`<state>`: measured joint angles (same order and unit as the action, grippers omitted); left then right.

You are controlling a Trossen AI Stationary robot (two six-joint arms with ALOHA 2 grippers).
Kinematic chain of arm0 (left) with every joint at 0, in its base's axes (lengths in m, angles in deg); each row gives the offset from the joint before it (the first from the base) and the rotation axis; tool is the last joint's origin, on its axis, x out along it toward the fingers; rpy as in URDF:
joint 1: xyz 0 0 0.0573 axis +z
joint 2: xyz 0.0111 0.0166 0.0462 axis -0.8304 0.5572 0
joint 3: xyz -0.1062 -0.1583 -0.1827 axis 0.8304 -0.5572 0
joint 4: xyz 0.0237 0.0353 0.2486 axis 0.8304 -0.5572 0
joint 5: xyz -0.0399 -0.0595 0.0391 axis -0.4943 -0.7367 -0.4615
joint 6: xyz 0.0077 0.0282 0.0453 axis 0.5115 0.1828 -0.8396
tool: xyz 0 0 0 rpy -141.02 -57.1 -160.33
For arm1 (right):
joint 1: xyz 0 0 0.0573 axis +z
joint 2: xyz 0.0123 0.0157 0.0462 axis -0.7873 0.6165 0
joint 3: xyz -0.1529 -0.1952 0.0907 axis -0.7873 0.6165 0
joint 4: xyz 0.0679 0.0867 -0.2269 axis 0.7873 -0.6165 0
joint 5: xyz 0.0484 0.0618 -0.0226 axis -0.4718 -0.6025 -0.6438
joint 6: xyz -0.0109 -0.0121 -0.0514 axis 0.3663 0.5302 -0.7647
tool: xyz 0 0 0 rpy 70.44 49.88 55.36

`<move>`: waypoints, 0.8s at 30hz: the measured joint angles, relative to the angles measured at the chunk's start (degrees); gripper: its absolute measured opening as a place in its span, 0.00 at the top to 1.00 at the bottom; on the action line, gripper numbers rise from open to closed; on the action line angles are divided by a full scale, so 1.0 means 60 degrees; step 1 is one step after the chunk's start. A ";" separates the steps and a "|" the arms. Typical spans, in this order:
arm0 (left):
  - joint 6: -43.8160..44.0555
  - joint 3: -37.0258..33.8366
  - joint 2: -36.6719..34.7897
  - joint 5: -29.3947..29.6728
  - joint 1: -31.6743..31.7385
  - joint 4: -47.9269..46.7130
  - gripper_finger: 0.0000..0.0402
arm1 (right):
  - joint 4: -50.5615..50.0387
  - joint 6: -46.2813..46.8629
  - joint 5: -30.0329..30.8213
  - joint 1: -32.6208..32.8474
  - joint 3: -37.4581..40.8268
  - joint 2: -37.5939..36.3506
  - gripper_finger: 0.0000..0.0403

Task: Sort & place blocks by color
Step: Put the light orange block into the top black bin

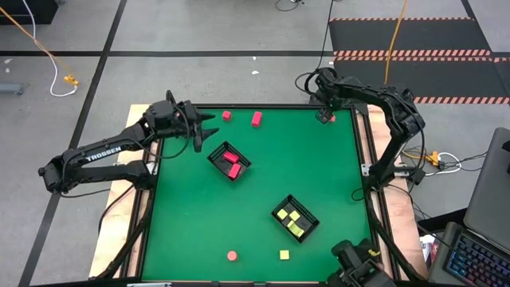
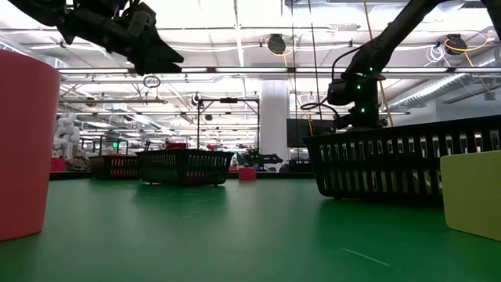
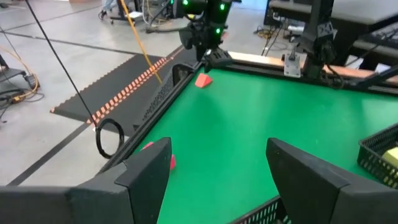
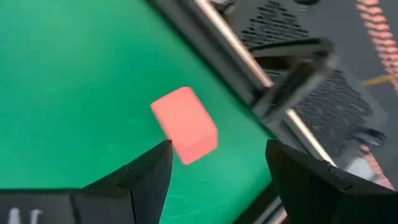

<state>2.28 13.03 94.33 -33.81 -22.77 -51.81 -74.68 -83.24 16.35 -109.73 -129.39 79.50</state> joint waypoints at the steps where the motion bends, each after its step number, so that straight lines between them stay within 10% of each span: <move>1: -0.0036 0.0000 0.0000 0.0000 0.0000 -0.0075 0.35 | -0.0022 -0.0192 -0.0162 0.0000 0.0000 0.0000 0.38; 24: -0.0075 0.0000 0.0000 0.0005 0.0000 -0.0562 0.35 | -0.0120 -0.2304 -0.0899 -0.0472 0.0007 0.0794 0.38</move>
<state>1.83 13.03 94.33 -33.77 -22.77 -55.19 -75.39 -97.06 10.96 -112.56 -129.35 84.26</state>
